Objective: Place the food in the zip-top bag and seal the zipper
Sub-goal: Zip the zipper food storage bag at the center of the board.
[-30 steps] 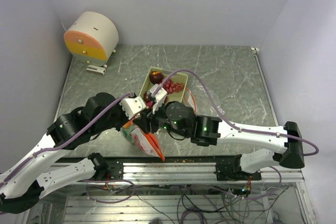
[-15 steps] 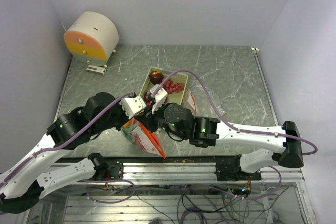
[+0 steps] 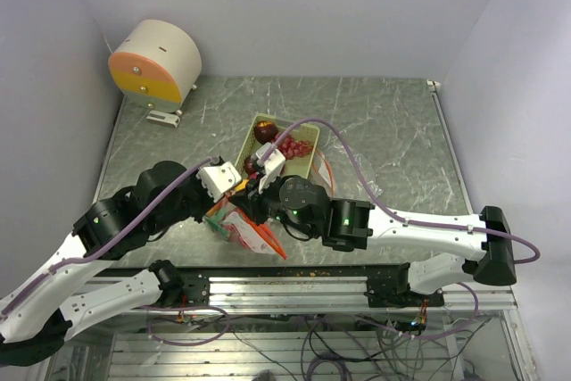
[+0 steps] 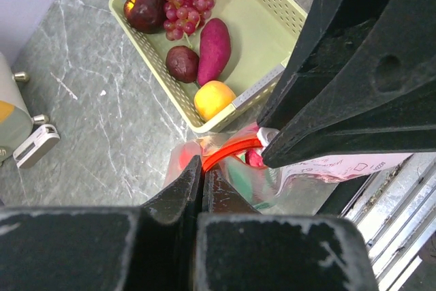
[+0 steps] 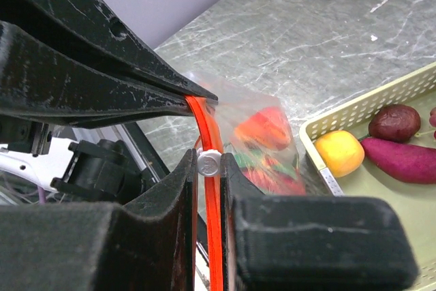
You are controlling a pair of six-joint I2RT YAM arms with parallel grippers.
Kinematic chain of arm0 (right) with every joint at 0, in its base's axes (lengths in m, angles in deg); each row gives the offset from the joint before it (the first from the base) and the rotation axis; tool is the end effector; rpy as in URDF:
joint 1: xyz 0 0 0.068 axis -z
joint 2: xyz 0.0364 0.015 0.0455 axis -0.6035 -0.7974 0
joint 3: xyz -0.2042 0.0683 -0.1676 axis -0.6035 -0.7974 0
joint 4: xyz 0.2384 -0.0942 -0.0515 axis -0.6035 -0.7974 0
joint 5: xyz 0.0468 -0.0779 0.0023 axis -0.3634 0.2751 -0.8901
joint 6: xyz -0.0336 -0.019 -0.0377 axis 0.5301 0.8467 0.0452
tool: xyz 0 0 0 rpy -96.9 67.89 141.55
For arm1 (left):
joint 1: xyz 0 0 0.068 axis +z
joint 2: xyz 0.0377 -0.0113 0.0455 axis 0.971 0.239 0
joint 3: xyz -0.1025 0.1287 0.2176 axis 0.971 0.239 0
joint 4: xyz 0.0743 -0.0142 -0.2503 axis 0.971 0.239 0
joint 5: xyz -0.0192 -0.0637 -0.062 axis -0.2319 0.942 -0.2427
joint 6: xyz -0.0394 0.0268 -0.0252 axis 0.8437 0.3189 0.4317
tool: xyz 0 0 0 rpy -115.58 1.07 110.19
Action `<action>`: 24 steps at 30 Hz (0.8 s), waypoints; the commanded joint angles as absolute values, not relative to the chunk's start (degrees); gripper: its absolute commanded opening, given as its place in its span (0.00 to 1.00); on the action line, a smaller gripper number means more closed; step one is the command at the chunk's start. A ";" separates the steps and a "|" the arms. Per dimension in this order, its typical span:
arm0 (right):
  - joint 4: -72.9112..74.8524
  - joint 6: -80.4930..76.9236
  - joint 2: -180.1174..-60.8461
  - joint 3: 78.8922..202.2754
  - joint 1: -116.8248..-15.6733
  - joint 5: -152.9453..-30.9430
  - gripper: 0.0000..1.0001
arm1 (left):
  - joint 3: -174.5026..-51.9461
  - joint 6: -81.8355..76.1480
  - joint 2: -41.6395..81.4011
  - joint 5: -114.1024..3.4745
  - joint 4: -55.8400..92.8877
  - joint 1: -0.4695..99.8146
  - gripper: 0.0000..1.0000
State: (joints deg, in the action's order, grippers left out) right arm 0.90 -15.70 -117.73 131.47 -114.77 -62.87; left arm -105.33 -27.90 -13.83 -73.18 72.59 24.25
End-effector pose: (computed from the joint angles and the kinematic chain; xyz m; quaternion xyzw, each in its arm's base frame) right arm 0.0818 0.3130 0.3575 -0.2627 0.7291 0.3709 0.5118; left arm 0.0794 -0.0917 0.3850 0.4292 0.7468 -0.0973 0.4986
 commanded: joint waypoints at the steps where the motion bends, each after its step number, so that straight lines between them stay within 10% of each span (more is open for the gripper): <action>1: -4.41 -16.15 -116.73 129.37 -114.72 -60.40 0.01 | -106.27 -26.67 -16.50 -77.78 65.68 24.20 0.07; 24: -10.41 -20.10 -111.65 119.56 -114.75 -60.65 0.00 | -107.69 -26.11 -18.01 -84.17 65.00 24.17 0.07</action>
